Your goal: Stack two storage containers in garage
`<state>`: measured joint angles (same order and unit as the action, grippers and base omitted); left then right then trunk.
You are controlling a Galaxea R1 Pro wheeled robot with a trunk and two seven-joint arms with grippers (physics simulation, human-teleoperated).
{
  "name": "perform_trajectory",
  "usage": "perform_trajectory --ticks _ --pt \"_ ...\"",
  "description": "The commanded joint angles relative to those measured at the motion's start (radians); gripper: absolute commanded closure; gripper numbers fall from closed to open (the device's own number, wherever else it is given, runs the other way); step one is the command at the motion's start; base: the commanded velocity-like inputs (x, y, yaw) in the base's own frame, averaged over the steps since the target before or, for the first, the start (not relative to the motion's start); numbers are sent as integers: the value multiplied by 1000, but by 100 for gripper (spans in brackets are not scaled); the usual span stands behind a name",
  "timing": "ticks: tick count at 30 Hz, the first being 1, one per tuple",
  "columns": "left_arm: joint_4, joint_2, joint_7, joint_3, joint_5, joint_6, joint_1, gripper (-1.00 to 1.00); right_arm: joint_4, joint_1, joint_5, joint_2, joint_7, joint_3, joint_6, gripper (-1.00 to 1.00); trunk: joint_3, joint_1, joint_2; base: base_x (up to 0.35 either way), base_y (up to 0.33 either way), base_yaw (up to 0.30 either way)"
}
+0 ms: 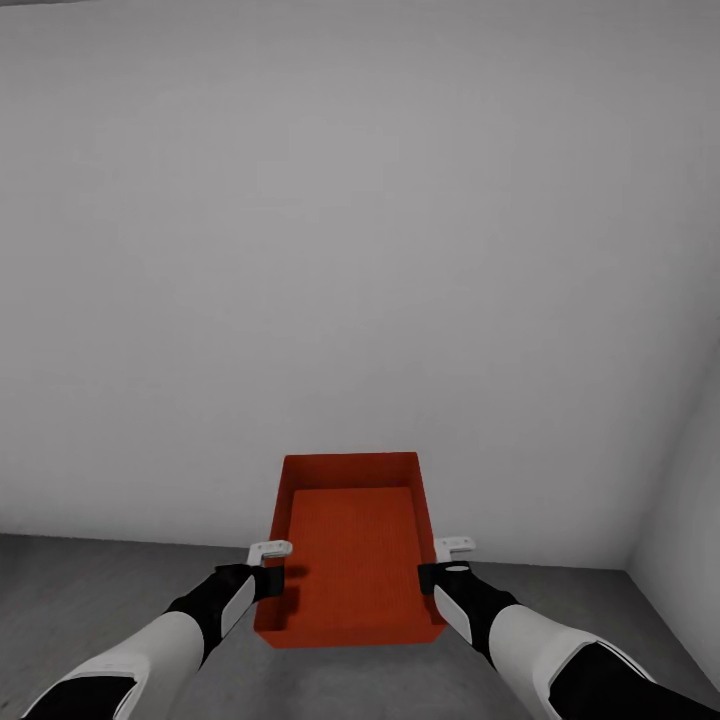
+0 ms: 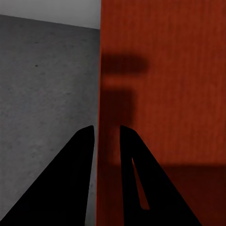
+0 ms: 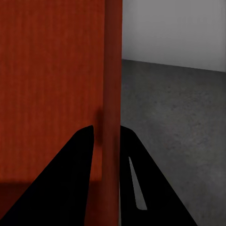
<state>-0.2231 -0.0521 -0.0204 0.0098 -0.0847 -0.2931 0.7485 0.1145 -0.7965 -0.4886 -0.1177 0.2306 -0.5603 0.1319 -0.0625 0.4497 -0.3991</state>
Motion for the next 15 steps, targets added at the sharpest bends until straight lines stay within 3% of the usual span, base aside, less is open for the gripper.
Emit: perform_trajectory --ticks 1,15 --pt "-4 -1 -15 -11 23 24 0 100 1 0 -35 -5 3 -38 6 100 0 0 -1 0 0 0" --pt "-4 -1 -16 -11 23 23 0 100 1 0 -35 -5 2 -37 6 100 1 0 -1 0 0 0"
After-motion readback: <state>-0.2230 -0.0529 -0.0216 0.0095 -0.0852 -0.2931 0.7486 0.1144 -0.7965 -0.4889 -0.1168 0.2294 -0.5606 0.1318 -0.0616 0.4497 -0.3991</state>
